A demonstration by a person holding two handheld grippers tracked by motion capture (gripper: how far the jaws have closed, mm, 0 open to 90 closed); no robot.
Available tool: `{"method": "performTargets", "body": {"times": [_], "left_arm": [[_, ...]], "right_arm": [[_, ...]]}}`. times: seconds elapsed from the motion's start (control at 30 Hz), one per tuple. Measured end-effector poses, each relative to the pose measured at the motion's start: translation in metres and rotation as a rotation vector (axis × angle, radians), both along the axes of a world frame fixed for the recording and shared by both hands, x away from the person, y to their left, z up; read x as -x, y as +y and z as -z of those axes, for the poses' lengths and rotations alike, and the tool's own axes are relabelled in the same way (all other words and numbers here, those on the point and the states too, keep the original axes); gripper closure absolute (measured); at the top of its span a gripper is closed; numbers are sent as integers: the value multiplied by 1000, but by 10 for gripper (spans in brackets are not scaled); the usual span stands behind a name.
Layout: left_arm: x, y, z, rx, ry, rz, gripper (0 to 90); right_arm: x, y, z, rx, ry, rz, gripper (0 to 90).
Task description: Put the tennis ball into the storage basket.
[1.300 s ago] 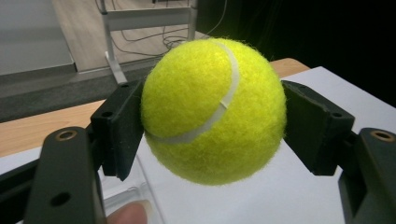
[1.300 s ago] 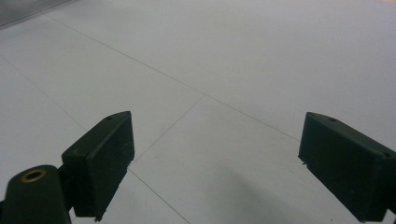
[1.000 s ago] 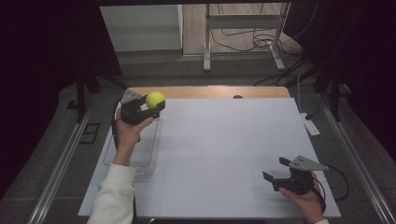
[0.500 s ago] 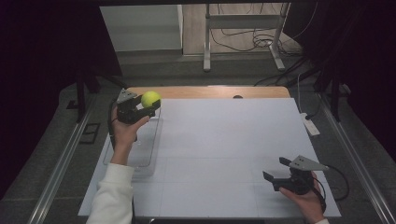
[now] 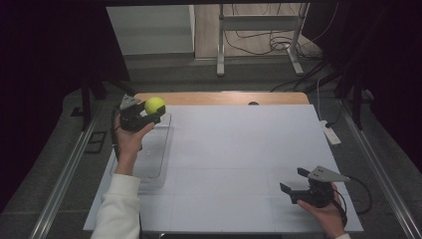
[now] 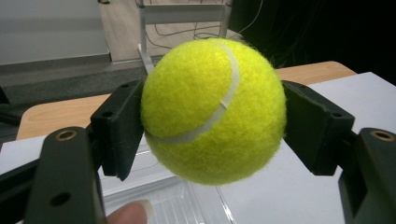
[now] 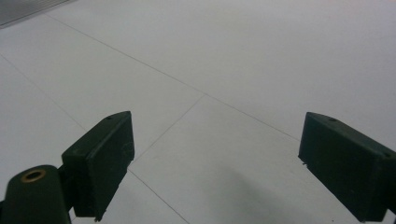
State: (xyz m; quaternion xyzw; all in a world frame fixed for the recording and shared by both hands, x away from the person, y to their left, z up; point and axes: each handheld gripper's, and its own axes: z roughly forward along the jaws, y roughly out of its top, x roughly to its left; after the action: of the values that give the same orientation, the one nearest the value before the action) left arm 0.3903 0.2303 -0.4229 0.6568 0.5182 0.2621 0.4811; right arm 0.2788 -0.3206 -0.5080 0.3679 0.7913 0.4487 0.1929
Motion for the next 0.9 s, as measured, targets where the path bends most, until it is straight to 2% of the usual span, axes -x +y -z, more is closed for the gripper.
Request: {"method": "performTargets", "body": {"times": [0.23, 0.37, 0.67, 0.9], "left_arm": [[-6, 1, 2, 1, 16, -20, 276], [-10, 0, 4, -15, 31, -29, 276], [-20, 12, 10, -21, 84, -80, 276], [-26, 19, 14, -36, 123, -102, 276]], "right_arm": [[0, 0, 0, -2, 1, 2, 108], [0, -1, 0, -5, 1, 1, 108], [0, 0, 0, -3, 1, 2, 108], [0, 0, 0, -4, 1, 0, 108]]}}
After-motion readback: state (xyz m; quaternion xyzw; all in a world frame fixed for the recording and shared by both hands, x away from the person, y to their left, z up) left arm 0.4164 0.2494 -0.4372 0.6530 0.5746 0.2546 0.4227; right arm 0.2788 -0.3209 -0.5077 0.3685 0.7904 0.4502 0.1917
